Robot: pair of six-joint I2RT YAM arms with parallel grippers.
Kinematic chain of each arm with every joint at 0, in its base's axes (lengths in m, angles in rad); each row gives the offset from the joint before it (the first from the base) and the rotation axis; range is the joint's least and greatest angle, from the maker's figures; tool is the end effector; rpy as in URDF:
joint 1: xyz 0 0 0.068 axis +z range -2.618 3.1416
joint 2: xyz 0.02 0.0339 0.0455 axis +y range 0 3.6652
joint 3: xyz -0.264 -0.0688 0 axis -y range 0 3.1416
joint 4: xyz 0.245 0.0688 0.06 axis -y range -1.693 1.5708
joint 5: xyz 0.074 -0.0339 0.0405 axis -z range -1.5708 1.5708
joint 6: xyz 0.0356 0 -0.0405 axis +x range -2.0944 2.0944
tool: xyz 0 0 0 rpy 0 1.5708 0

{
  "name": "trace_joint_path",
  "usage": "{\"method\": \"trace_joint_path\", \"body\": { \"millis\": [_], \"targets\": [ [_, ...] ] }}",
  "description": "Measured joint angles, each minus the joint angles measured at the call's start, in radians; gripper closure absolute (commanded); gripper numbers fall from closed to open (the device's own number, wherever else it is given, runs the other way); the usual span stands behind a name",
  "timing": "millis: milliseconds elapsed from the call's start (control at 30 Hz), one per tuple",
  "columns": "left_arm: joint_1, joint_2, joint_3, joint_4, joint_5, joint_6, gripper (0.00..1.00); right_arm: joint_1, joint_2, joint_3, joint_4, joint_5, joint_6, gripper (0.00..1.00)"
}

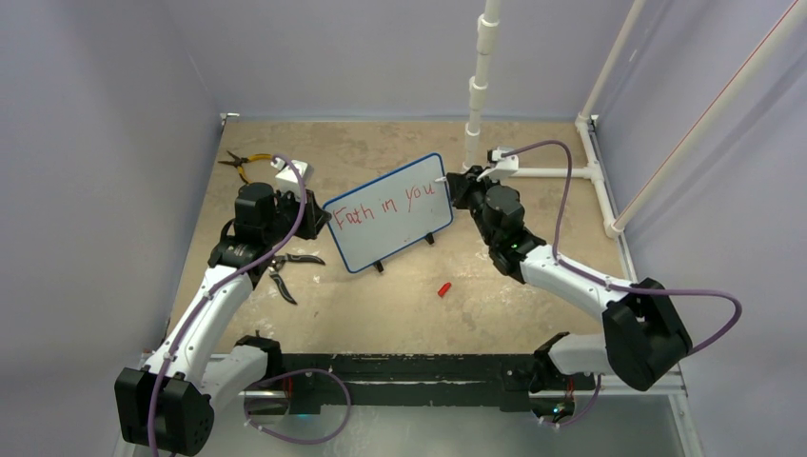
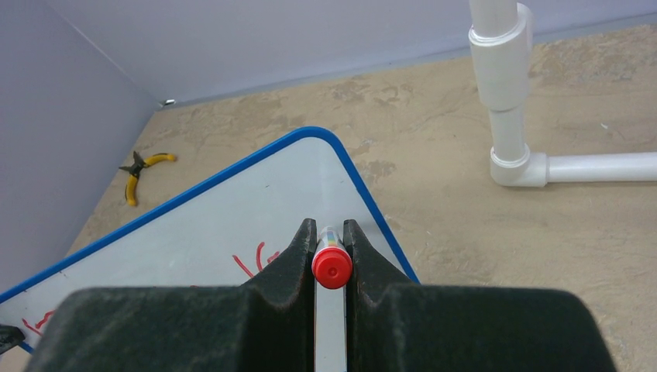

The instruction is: Write a sentence on the whiteboard

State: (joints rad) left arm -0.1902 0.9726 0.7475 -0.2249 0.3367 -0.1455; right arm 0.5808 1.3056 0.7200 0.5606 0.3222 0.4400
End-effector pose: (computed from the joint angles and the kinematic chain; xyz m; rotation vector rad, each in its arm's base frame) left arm 0.2142 -0.0532 0.2887 0.2613 2.0204 -0.5518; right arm 0.2535 0.1529 0.2802 0.1405 1.6144 0.5357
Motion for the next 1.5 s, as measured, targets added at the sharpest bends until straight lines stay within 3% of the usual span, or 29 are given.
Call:
{"method": "trace_joint_path", "body": {
  "millis": [1500],
  "targets": [
    [0.0, 0.0, 0.0, 0.001, 0.008, 0.0, 1.0, -0.031, 0.035, 0.002, 0.037, -0.024, 0.004, 1.0]
  ]
}}
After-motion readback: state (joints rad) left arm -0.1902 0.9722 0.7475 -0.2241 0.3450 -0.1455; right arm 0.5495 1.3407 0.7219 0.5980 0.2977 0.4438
